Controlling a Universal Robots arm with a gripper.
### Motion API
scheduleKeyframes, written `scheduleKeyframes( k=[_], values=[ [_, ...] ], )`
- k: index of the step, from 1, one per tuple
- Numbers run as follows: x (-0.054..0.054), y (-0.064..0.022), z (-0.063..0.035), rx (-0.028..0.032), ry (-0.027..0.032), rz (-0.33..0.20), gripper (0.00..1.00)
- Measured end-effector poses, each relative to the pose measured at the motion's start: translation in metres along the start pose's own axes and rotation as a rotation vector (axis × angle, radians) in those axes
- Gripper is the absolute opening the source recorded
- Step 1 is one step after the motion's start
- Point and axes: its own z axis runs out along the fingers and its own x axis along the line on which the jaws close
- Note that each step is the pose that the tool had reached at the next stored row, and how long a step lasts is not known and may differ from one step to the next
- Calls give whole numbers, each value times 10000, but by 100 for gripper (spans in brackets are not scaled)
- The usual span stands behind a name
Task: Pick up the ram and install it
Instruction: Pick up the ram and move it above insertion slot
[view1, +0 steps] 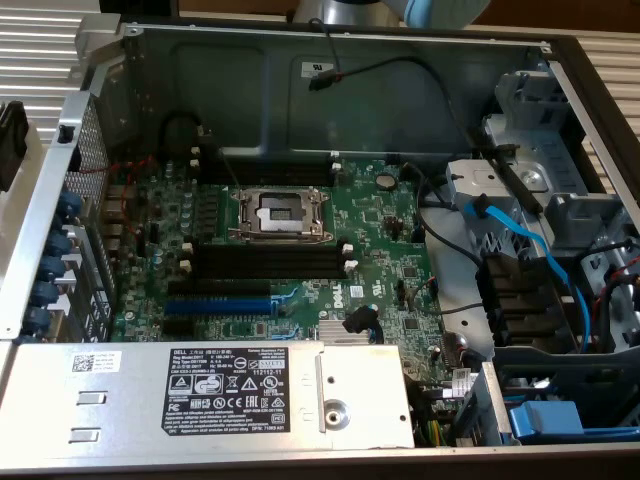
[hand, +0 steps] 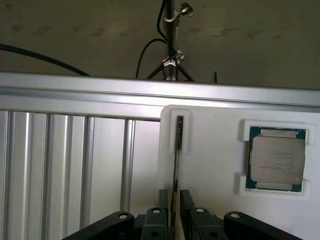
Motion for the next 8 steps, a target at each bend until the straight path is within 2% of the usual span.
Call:
scheduleKeyframes(
  k=[4, 5, 7, 8],
  values=[
    [0, 0, 0, 0, 0, 0, 24],
    [0, 0, 0, 1, 0, 0, 23],
    [0, 0, 0, -1, 0, -1, 12],
    [0, 0, 0, 0, 0, 0, 12]
  ],
)
